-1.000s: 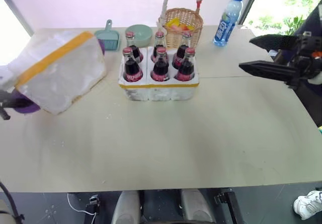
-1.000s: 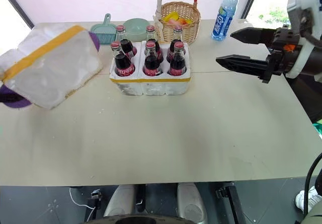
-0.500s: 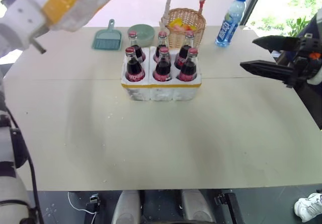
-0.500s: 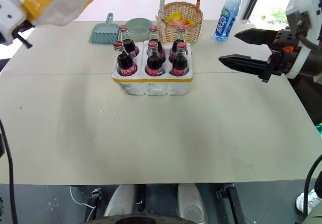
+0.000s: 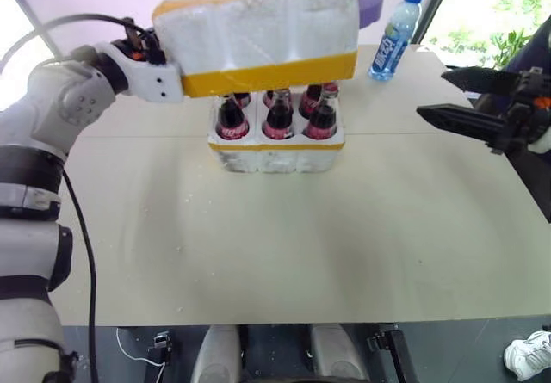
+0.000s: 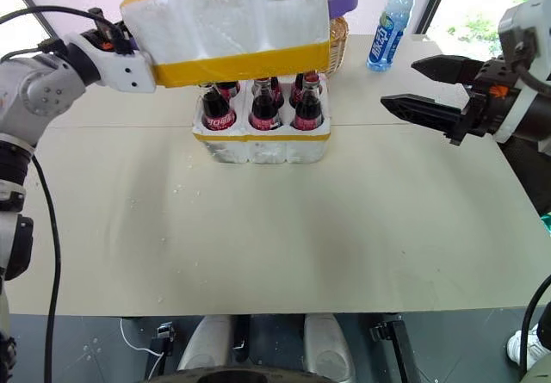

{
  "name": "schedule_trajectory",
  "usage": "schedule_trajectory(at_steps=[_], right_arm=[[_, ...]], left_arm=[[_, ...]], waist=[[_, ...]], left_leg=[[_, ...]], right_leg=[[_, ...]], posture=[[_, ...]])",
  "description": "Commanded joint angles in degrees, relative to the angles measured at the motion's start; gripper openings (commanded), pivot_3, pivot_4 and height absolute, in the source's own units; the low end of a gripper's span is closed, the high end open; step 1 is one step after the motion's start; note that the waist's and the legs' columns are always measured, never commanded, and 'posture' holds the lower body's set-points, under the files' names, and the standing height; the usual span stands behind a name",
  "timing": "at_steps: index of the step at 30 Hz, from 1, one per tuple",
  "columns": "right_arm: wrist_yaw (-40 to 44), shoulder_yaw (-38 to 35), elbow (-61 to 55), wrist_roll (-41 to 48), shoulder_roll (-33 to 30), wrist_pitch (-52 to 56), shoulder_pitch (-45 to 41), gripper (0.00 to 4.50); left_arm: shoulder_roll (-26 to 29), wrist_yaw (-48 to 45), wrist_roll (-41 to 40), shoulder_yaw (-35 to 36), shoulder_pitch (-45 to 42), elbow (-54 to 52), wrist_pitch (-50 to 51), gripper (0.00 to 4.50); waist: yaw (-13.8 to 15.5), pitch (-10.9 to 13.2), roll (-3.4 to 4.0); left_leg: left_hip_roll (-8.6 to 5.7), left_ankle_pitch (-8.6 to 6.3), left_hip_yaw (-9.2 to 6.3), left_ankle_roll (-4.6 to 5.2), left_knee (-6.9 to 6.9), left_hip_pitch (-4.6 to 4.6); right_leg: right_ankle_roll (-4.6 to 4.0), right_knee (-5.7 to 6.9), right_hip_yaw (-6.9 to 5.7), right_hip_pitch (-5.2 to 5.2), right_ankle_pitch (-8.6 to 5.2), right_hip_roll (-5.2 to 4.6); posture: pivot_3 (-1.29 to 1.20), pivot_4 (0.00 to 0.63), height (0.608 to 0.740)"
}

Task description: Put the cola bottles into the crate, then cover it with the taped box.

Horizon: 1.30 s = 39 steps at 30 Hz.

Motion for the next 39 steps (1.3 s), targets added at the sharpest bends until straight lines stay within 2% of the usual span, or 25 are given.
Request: schedule_trajectory(at_steps=[1,5,13,18,25,33,35,37,39], right_arm=[[-0.9,-3.1,-2.2,1.4,-0.2,-0.1,0.0,4.50],[-1.6,-3.6,-2.6,1.8,-0.2,0.0,0.7,4.50],[-2.4,-3.3,-2.0,2.2,-0.1,-0.9,1.1,4.50],[-1.8,-2.9,-2.0,1.6,-0.3,-1.7,1.7,4.50],[-1.9,-3.0,-2.1,1.7,-0.3,-1.8,2.1,4.50],[-1.0,-3.2,-3.1,1.1,-0.9,-1.9,4.4,4.50],[-0.9,-3.3,-3.2,1.1,-0.9,-1.9,4.8,4.50],[-0.9,-3.3,-3.2,1.0,-0.8,-2.0,5.1,4.50],[-1.0,-3.3,-3.3,1.0,-0.7,-1.9,5.4,4.50]], left_arm=[[-0.8,3.7,4.0,-2.0,0.2,-2.3,-0.4,0.37],[-1.2,5.9,5.5,-1.9,1.1,-4.1,1.1,0.37],[-2.8,0.2,1.0,0.2,2.7,-11.1,4.6,0.37],[-1.7,-1.1,4.1,-0.3,3.3,-13.7,6.2,0.37],[0.3,3.9,11.2,-1.9,7.5,-14.3,7.9,0.37],[-1.6,6.6,10.2,-1.1,13.5,-18.7,10.8,0.37],[-1.4,7.3,10.0,-0.9,14.6,-19.6,10.7,1.38],[-0.9,7.4,9.4,-0.5,16.1,-20.7,10.5,2.13],[0.0,7.5,9.0,0.2,17.5,-21.8,10.0,3.19]], waist=[[0.1,0.0,0.00],[0.2,0.0,-0.02],[0.2,0.0,-0.02],[0.0,0.0,-0.02],[-0.1,0.0,-0.01],[-0.1,0.0,-0.01],[-0.1,0.0,-0.01],[-0.1,0.0,0.00],[-0.1,0.0,-0.01]], left_leg=[[-0.01,0.00,0.00,0.00,0.01,0.00],[-0.04,0.00,-0.04,0.00,0.03,0.01],[-0.04,0.00,-0.07,0.00,0.03,0.01],[-0.04,0.00,-0.08,0.00,0.04,0.00],[-0.03,0.00,-0.08,0.00,0.03,0.04],[-0.02,0.00,-0.09,0.00,0.03,0.04],[-0.02,0.00,-0.09,0.00,0.03,0.04],[-0.02,0.00,-0.09,0.00,0.03,0.04],[-0.02,0.00,-0.09,0.00,0.03,0.04]], right_leg=[[0.01,0.00,0.00,0.01,0.00,0.00],[0.03,-0.04,-0.01,0.08,0.01,-0.01],[0.03,-0.04,-0.02,0.10,0.02,-0.01],[0.03,-0.04,-0.02,0.10,0.02,0.00],[0.03,-0.02,-0.01,0.10,0.02,0.02],[0.03,-0.02,-0.01,0.10,0.02,0.01],[0.03,-0.01,-0.01,0.10,0.02,0.01],[0.03,-0.02,-0.01,0.10,0.02,0.01],[0.03,-0.01,0.00,0.10,0.02,0.00]], posture=[[0.00,0.150,0.740],[0.00,0.150,0.740],[0.00,0.150,0.740],[0.00,0.150,0.740],[0.00,0.150,0.740],[0.00,0.150,0.740],[0.00,0.150,0.740],[0.00,0.150,0.740],[0.00,0.150,0.740]])
